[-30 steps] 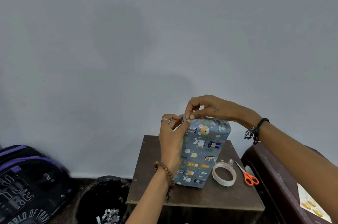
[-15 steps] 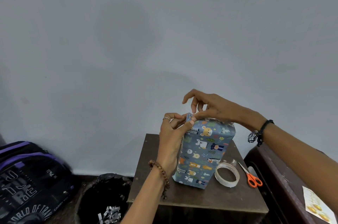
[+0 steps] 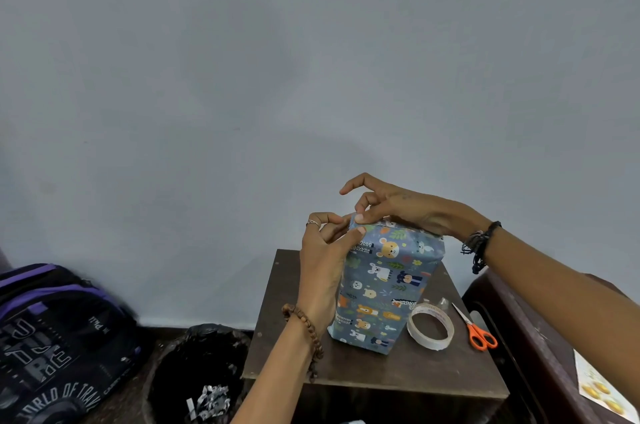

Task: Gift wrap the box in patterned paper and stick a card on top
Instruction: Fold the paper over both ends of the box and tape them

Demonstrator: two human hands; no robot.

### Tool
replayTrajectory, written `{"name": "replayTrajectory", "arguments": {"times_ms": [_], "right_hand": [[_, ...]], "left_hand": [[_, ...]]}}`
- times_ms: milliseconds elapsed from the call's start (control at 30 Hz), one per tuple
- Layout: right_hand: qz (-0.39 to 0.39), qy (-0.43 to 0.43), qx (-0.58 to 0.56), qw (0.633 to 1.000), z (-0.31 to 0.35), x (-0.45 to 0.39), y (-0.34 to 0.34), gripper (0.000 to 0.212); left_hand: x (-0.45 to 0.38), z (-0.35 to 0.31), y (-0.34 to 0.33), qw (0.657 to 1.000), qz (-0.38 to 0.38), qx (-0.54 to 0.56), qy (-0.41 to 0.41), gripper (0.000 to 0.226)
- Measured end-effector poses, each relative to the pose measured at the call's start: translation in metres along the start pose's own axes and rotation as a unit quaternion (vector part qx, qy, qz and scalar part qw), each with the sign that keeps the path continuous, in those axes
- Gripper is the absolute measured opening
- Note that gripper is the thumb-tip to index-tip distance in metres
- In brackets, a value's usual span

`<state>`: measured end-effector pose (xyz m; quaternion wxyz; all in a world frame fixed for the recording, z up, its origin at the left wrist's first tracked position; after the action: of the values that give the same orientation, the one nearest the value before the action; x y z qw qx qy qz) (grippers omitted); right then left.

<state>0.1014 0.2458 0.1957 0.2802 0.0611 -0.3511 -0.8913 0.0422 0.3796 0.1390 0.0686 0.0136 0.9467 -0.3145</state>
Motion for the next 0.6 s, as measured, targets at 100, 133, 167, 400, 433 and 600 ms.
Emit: {"name": "replayTrajectory", "arguments": {"times_ms": [100, 133, 167, 400, 433, 600], "right_hand": [[0.002, -0.02, 0.009, 1.0, 0.0, -0.001, -0.001, 0.034], [-0.002, -0.029, 0.023, 0.999, 0.001, -0.001, -0.002, 0.032], [-0.005, -0.04, 0.038, 0.998, 0.003, 0.0, -0.003, 0.029], [-0.011, -0.096, 0.082, 0.992, 0.009, -0.005, -0.013, 0.02], [-0.014, -0.1, 0.081, 0.992, 0.01, -0.007, -0.014, 0.018], [-0.053, -0.075, 0.12, 0.988, 0.003, -0.018, -0.02, 0.014]], "left_hand": [[0.0, 0.0, 0.001, 1.0, -0.005, -0.005, -0.003, 0.025], [0.0, 0.0, 0.001, 1.0, -0.005, -0.005, -0.004, 0.025], [0.0, 0.0, 0.0, 1.0, -0.004, -0.004, -0.003, 0.025], [0.001, 0.003, -0.001, 1.0, 0.001, 0.004, -0.002, 0.025], [0.001, 0.003, -0.001, 1.0, 0.0, 0.003, -0.003, 0.025], [0.0, 0.004, 0.002, 1.0, -0.011, -0.006, -0.012, 0.026]]}}
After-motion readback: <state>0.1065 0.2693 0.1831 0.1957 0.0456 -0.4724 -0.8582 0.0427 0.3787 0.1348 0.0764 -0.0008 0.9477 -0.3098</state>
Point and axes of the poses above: each hand's wrist, its own x-axis away from the middle knuckle, its own y-axis out of the back of the hand, z = x × y, the point moved 2 cm from there along -x, towards the middle knuckle, and after that the axes turned 13 degrees about x, right-handed, at the moved point
